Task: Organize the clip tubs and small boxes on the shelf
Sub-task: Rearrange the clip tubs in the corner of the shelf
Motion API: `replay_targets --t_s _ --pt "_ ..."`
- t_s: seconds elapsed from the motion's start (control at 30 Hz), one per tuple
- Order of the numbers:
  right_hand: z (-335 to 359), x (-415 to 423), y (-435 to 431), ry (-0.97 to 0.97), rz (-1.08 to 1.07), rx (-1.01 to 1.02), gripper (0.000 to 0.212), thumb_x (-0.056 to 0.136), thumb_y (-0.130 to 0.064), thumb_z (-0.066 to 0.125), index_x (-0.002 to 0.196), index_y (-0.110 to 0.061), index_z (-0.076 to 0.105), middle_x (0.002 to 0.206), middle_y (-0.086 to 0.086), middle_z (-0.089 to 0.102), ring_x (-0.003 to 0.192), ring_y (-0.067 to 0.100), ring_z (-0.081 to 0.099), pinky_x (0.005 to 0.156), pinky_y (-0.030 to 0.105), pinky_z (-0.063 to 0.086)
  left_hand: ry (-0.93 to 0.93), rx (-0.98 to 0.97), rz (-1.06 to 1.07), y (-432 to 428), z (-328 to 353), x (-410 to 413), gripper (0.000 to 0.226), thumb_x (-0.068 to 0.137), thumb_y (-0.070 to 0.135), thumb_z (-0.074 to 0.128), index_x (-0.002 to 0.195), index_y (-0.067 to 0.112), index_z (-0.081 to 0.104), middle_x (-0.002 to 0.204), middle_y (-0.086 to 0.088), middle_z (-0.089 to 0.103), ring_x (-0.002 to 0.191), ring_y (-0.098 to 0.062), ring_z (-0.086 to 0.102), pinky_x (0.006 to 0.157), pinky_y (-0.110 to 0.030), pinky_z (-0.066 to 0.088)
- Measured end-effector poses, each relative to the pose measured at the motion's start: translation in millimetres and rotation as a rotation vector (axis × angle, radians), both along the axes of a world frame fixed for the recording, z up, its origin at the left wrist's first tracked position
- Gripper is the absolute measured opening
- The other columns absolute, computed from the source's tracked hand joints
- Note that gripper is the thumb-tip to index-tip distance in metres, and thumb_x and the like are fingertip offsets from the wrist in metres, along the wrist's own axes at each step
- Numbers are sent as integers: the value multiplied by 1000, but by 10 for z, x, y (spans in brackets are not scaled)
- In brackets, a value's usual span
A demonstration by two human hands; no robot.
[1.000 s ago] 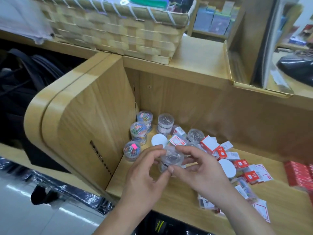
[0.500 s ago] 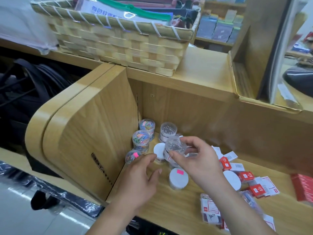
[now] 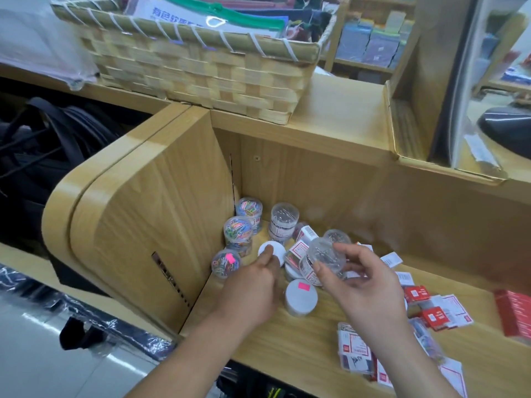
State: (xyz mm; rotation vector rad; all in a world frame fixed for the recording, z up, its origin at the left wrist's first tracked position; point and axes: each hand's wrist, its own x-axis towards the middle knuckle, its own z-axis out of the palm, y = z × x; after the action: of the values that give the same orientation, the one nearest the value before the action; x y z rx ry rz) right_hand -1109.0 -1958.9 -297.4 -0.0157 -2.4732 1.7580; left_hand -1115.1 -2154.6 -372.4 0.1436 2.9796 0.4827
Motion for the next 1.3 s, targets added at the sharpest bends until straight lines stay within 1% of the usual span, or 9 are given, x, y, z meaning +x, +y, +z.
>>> replay_targets --t_s 0.17,0.27,0.33,0.5,0.67,0.8,0.93,1.07,1.3 --pt "1 6 23 -4 0 -9 33 72 -27 90 100 -32 72 90 -12 67 77 6 64 61 6 46 65 15 -9 -106 78 188 29 96 33 44 117 26 62 157 14 39 110 -26 66 75 -36 54" --pt "15 -43 37 -18 10 -13 36 71 -30 90 101 -35 71 89 -13 68 76 8 66 63 12 50 154 171 3 -140 126 205 28 90 39 42 94 23 66 120 15 61 98 -19 67 70 -36 53" --pt "18 -79 19 -17 35 29 37 70 -31 91 100 -38 70 90 -20 67 80 8 66 67 18 53 165 366 79 -142 139 193 27 86 40 53 103 25 68 104 17 61 85 -11 66 70 -32 53" --pt "20 -128 -125 -57 142 140 39 65 -35 93 93 -40 68 92 -30 65 79 5 63 74 31 58 202 574 63 -50 253 341 66 81 35 80 142 35 54 124 26 55 105 4 56 82 -4 38" --pt "-49 -134 -306 -103 293 150 41 62 -37 94 94 -34 70 85 -15 69 68 7 65 69 34 56 286 730 156 -98 295 466 73 81 40 77 147 39 46 129 21 60 119 -5 59 98 -23 46" --pt "-130 -89 -260 -134 321 212 29 68 -47 88 88 -31 74 75 -16 70 65 4 63 69 33 54 323 614 192 -160 194 628 63 73 50 81 130 33 61 108 24 61 98 2 59 81 -13 45" --pt "-309 -48 -81 17 232 518 21 76 -54 75 82 -34 70 80 -17 66 74 4 63 70 39 56 302 518 222 -139 23 899 52 67 45 83 113 40 59 96 27 60 89 8 57 74 -11 45" --pt "-482 72 -107 88 246 792 37 67 -51 86 99 -34 76 97 -14 63 90 16 66 71 32 53 268 505 212 -93 -161 1047 52 71 43 79 118 38 57 104 24 62 96 5 61 77 -27 54" --pt "-598 114 -131 -2 255 844 33 74 -42 81 99 -26 67 109 -8 65 107 21 63 77 36 55 292 408 198 -122 -176 1035 64 77 43 74 136 36 51 123 23 56 110 -4 60 82 -26 54"
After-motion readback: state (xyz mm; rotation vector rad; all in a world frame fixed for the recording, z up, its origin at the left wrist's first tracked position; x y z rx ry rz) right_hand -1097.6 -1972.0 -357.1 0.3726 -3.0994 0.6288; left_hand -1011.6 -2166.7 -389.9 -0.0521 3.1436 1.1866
